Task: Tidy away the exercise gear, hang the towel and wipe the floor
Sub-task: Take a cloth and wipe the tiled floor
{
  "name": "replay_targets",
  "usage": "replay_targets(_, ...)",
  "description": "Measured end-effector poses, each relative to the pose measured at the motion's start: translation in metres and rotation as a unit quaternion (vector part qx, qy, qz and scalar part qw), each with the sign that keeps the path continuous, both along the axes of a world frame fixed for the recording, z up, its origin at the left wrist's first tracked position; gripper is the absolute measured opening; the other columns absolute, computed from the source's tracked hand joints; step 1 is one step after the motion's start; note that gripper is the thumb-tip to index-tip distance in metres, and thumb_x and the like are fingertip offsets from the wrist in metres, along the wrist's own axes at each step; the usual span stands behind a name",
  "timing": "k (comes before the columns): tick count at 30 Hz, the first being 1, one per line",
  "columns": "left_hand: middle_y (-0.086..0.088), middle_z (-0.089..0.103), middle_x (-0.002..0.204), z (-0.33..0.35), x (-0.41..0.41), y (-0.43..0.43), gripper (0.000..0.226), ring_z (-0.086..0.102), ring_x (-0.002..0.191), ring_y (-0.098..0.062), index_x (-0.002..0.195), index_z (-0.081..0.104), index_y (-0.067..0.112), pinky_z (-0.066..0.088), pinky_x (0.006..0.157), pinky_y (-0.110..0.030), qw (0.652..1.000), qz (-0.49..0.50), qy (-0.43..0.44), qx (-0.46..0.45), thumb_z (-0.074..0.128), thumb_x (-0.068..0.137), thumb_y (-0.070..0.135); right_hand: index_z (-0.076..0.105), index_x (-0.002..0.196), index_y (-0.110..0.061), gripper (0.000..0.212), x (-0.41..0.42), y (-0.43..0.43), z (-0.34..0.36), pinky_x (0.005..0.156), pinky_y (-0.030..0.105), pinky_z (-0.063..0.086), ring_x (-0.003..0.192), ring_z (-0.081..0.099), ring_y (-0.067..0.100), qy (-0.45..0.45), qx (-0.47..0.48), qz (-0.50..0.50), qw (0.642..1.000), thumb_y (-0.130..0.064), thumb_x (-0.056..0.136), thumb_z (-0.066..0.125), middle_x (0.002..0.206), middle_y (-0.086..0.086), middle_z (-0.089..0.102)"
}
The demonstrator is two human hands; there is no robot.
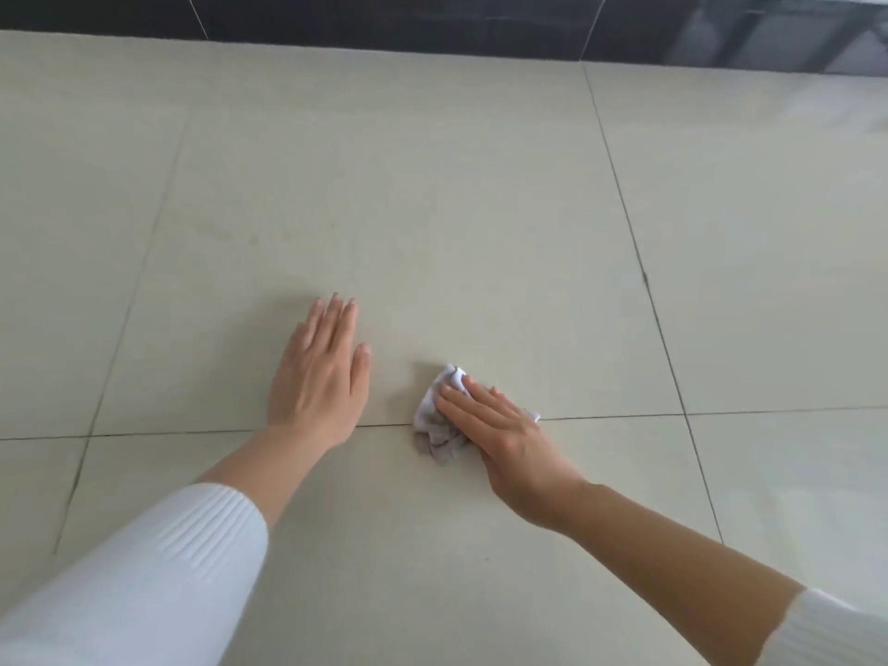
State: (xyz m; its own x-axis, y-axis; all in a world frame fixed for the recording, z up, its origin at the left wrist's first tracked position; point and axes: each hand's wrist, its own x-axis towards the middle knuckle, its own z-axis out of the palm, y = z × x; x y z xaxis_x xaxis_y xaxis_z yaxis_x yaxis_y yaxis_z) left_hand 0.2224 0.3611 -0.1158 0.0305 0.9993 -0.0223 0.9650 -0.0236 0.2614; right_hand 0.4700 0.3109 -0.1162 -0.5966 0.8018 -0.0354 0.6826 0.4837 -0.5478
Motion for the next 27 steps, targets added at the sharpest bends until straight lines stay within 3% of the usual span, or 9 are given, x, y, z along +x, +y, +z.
replay_targets(5,-0.019,0.028,0.154,-0.018,-0.066,-0.015,0.067,0.021,0.145,-0.029,0.146,0.031,0.000,0.016,0.118,-0.042,0.998,0.055,-0.004,0.026,0.020,0.093,0.038,0.025,0.151,-0.019,0.078,0.000,-0.028,-0.001,0.120,0.031,0.013,0.148,0.012,0.011,-0.028,0.013,0.026,0.999,0.014,0.082,0.041,0.159,-0.008,0.017)
replay_targets(10,-0.019,0.025,0.155,-0.019,-0.069,-0.015,0.063,0.020,0.145,-0.029,0.145,0.035,0.003,0.015,0.119,-0.040,0.998,0.052,-0.008,0.035,0.024,0.092,0.036,0.028,0.150,-0.014,0.081,-0.008,0.051,0.001,0.120,0.040,0.014,0.148,0.012,0.017,-0.057,0.001,-0.170,0.984,0.008,0.072,0.026,0.157,-0.003,0.023)
replay_targets(15,-0.016,0.024,0.156,-0.019,-0.070,-0.015,0.061,0.018,0.146,-0.027,0.147,0.032,0.006,0.016,0.119,-0.039,0.998,0.055,-0.009,0.031,0.030,0.093,0.034,0.023,0.152,-0.017,0.077,-0.033,0.154,0.005,0.120,0.030,0.004,0.149,0.005,0.017,-0.107,-0.001,-0.287,0.952,0.012,0.082,0.032,0.161,-0.001,0.014)
replay_targets(21,-0.014,0.023,0.157,-0.016,-0.068,-0.015,0.061,0.016,0.147,-0.025,0.147,0.032,0.008,0.018,0.118,-0.040,0.997,0.066,-0.018,0.022,0.032,0.093,0.035,0.028,0.150,-0.018,0.072,-0.092,0.232,0.005,0.120,0.033,0.010,0.148,0.008,0.021,-0.090,0.003,-0.272,0.958,0.011,0.084,0.029,0.160,-0.001,0.017)
replay_targets(27,-0.012,0.022,0.158,-0.016,-0.067,-0.014,0.061,0.016,0.147,-0.024,0.148,0.031,0.010,0.018,0.118,-0.039,0.997,0.070,-0.014,0.005,0.033,0.093,0.036,0.040,0.146,-0.013,0.076,-0.123,0.235,0.001,0.117,0.036,0.024,0.146,0.021,0.025,-0.027,0.019,-0.178,0.984,0.015,0.075,0.035,0.155,0.005,0.031)
